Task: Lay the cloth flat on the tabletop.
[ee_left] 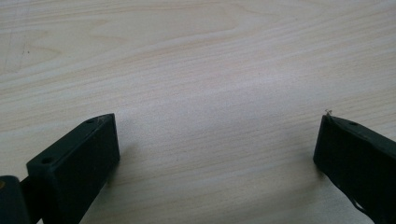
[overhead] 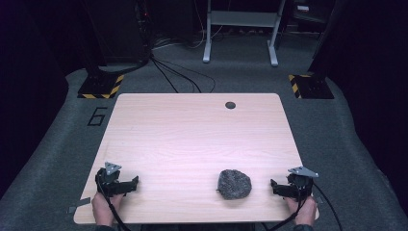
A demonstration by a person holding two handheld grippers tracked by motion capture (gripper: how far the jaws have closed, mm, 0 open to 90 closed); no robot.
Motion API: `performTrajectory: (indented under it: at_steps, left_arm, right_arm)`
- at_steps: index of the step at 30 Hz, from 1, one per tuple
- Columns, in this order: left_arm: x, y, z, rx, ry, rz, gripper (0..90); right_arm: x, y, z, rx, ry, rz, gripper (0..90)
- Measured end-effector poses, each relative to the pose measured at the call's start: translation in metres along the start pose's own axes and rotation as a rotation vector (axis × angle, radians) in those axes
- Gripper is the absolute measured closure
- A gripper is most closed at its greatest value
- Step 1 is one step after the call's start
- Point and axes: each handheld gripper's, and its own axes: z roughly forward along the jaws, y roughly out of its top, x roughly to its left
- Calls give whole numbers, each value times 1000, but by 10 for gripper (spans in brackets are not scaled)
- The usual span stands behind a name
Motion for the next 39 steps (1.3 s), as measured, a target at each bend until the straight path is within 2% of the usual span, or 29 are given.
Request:
performTrajectory:
  at_steps: [17,24,26,29,33,36,39]
  left_arm:
    - [0,0,1,-6,2,-9,1]
    - [0,0,0,-7,11,-12,3]
    - [0,0,0,-2,11,-5,2]
    - [1,0,-1,7,12,-1,2]
    - [1,0,-1,7,13,-2,3]
    - [1,0,-1,7,13,-3,3]
    - [1,0,-1,10,15,-6,3]
  right_arm:
    - [1,1,1,7,-4,7,0]
    - [1,5,3,30,5,-7,0]
    - [0,7,2,39,26,9,0]
    - [1,9,-3,24,53,44,0]
    - [12,18,-19,-5,84,40,0]
    - [22,25,-29,-21,108,18,0]
    - [34,32,-37,-21,153,-4,0]
